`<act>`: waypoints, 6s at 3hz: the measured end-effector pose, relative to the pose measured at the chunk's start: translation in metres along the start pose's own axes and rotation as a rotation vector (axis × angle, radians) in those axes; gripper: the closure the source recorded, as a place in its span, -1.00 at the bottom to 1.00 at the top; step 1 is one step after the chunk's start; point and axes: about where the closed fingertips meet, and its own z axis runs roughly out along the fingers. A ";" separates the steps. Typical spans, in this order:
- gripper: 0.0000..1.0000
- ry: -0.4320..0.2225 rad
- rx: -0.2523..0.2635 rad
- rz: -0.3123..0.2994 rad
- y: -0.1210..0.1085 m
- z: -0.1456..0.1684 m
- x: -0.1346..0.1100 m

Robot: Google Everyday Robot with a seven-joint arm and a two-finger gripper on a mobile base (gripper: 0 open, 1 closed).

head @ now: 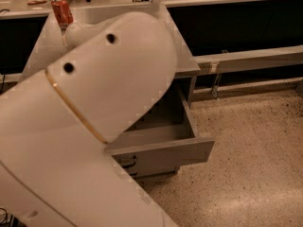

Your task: Place blue plastic bottle into top drawer

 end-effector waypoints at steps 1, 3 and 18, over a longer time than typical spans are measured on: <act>1.00 -0.054 -0.070 0.057 -0.034 -0.050 -0.004; 1.00 -0.046 -0.161 0.025 -0.064 -0.104 -0.004; 1.00 0.447 -0.873 -0.135 0.002 -0.276 0.241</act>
Offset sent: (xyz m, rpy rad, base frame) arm -0.0806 -0.0685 0.0138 0.1896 0.0485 0.2048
